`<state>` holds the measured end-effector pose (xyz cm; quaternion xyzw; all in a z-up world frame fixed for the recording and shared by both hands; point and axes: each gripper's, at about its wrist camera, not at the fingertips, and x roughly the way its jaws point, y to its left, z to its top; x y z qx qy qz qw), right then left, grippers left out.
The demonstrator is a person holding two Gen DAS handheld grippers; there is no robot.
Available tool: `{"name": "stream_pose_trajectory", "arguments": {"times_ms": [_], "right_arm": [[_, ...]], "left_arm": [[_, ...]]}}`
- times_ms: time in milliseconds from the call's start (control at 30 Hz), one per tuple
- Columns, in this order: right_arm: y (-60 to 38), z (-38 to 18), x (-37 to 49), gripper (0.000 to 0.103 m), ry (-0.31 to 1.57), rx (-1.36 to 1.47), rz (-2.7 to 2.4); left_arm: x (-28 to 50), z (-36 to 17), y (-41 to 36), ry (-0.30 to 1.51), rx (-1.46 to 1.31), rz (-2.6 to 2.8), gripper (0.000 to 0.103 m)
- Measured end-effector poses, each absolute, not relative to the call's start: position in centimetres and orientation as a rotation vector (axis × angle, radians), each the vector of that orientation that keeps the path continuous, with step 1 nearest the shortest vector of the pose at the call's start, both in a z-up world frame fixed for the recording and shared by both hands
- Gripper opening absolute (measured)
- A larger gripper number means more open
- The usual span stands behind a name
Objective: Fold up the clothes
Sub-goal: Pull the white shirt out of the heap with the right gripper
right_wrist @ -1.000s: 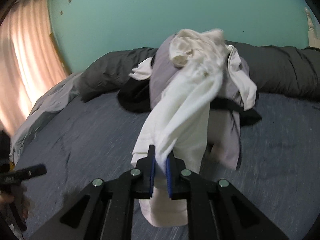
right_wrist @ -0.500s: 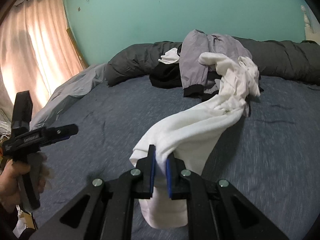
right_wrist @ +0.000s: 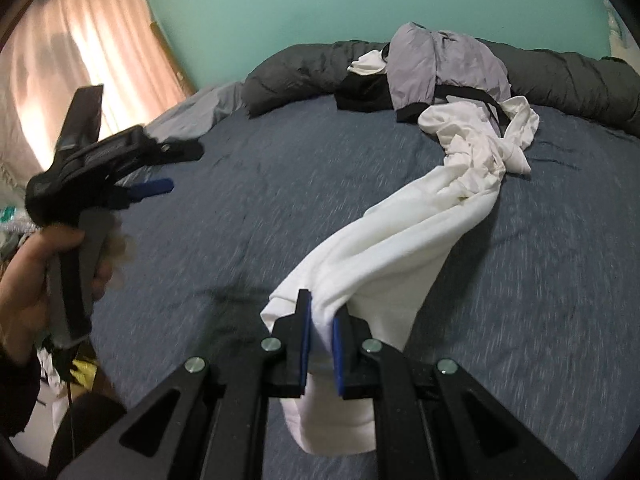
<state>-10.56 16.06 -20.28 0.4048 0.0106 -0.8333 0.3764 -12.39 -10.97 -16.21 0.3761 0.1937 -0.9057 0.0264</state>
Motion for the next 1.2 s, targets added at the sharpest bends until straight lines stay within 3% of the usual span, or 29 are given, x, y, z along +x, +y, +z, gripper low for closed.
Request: {"name": "stream_pose_trajectory", "arguments": {"times_ms": [633,933,1000,1133,1200], "right_arm": [[17.0,-23.0,-3.1,0.009,0.232,1.196,-2.016],[20.5,-22.2,-4.9,0.02,0.116,1.3,-2.172],[21.3,-21.2,-5.3,0.028,0.1,1.286,-2.21],[23.0,-19.9,-6.4,0.031,0.067,1.267,-2.272],[23.7,-19.5,-7.1,0.037,0.039,1.26,-2.292]], "left_arm": [[-6.2,-14.3,-8.1,0.53,1.149,-2.859,0.103],[-4.2,-13.4,-8.4,0.513,1.147,-2.877,0.103],[-4.2,-13.5,-8.3,0.511,1.16,-2.877,0.103],[-4.3,-13.9,-7.7,0.496,1.178,-2.884,0.103],[-4.5,-14.2,-7.3,0.481,1.185,-2.891,0.103]]}}
